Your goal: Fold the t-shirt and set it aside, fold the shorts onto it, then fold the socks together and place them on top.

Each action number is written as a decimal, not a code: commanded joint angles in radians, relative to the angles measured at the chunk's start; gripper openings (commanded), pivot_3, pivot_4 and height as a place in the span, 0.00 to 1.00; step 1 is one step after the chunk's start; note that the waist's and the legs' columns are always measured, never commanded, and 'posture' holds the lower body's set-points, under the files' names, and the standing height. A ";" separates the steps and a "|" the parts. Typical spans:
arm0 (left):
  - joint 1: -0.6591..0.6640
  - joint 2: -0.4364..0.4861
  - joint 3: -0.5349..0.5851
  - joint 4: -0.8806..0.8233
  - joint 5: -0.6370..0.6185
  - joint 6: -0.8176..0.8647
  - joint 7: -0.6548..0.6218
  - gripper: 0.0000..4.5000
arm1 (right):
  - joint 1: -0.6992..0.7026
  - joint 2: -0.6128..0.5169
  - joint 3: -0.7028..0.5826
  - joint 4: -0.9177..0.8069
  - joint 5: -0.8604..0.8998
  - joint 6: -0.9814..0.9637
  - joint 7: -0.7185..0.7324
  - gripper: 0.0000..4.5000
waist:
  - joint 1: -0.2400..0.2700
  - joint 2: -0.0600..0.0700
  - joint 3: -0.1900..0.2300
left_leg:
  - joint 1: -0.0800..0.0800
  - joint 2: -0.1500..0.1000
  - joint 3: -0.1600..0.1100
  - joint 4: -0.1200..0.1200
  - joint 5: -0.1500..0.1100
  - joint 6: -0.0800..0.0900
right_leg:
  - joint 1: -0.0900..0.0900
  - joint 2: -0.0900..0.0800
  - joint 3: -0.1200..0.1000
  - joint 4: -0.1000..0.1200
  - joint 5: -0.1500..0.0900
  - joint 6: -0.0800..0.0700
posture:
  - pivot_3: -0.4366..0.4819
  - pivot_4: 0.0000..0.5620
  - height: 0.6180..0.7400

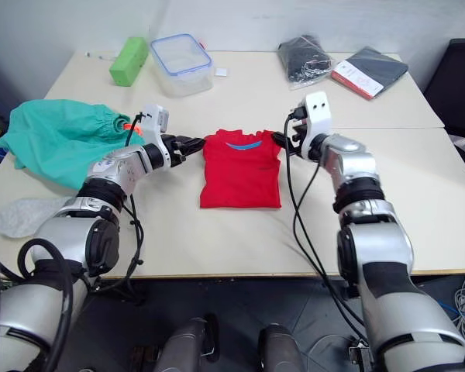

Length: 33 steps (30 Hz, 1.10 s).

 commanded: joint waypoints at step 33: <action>0.466 0.129 -0.309 -0.654 0.242 -0.386 -0.215 0.02 | 0.402 -0.145 0.252 -0.467 -0.351 -0.464 0.062 0.00 | 0.001 0.002 0.003 | 0.007 0.001 -0.001 0.001 0.005 0.004 | 0.007 -0.002 -0.002 -0.001 0.001 -0.001 | 0.48 0.27 1.00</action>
